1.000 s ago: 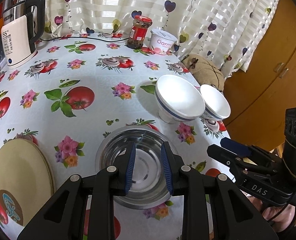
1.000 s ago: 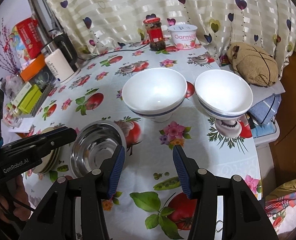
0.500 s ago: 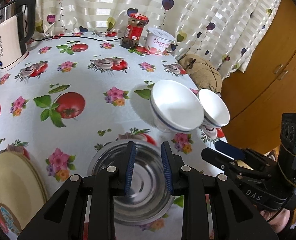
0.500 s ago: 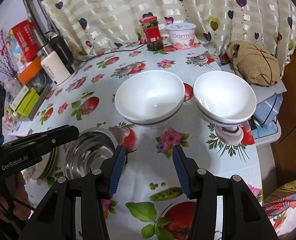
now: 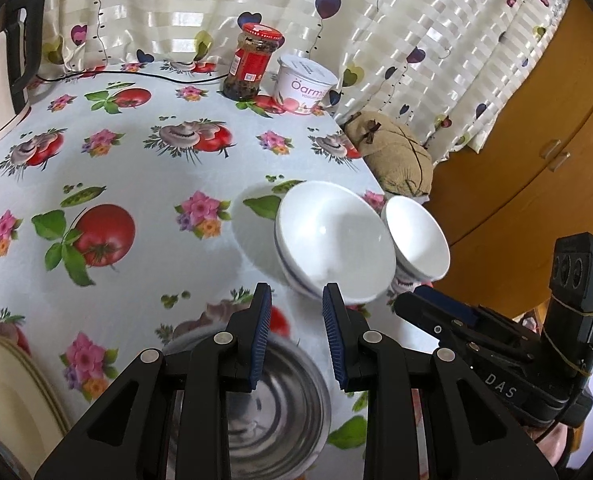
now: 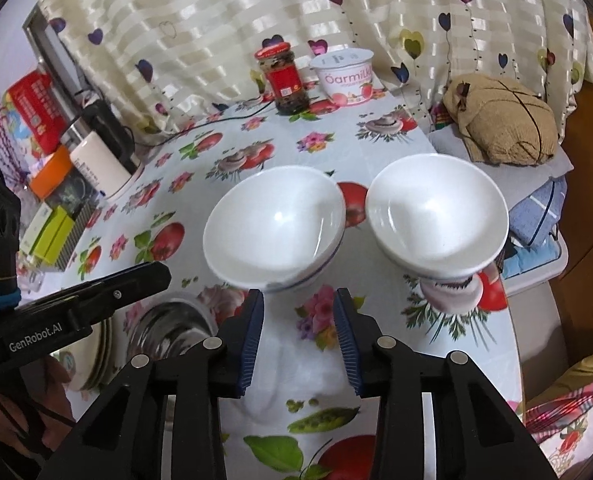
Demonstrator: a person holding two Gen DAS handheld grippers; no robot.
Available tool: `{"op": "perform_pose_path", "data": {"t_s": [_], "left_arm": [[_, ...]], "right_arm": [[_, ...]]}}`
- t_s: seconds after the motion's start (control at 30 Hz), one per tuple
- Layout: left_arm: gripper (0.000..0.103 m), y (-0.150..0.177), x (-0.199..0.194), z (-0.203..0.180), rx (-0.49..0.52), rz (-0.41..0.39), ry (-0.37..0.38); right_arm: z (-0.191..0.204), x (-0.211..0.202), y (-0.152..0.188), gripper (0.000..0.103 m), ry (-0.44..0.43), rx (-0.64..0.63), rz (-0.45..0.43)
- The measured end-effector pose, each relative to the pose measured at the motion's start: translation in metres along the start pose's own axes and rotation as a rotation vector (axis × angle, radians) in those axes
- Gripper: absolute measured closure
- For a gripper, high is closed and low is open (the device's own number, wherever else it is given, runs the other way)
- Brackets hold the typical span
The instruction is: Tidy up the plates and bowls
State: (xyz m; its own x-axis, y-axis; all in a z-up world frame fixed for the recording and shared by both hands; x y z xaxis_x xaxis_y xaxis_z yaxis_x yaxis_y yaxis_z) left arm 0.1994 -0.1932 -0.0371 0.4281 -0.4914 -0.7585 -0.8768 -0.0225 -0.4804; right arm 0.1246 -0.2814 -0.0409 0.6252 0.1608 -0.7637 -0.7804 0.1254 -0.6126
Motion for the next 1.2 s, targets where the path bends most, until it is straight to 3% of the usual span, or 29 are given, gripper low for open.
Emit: {"op": "perform_pose_path", "data": {"t_s": [0.5,0.77,1.2], "left_arm": [[0.075,-0.020,0.039,0.007,-0.018,0.026,-0.029],[0.080,-0.021,0.051,0.005,-0.001,0.041,-0.037],[0.084,-0.023,0.044,0.000,0.024,0.019,-0.058]], "right_arm": [[-0.015,0.027,-0.024,0.070,0.032,0.038,0.013],[-0.020,0.041,-0.025,0.079,0.037,0.047,0.034],[-0.022,0.044,-0.027,0.081,0.037,0.048,0.034]]}}
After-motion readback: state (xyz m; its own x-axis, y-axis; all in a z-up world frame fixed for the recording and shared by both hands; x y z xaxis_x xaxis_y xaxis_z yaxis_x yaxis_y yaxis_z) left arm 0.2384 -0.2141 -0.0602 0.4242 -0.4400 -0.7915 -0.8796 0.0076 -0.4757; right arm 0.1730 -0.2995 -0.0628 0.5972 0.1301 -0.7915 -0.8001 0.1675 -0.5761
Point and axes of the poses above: each gripper's, at about its wrist camera, not at the fingertips, and x roughly the way its jaws point, z to its left, y to its underside, the point moved 6 cm from there along x, roughly the way its jaws point, and after that the axes turned 5 degrees about -x, right-handed, at the moved point
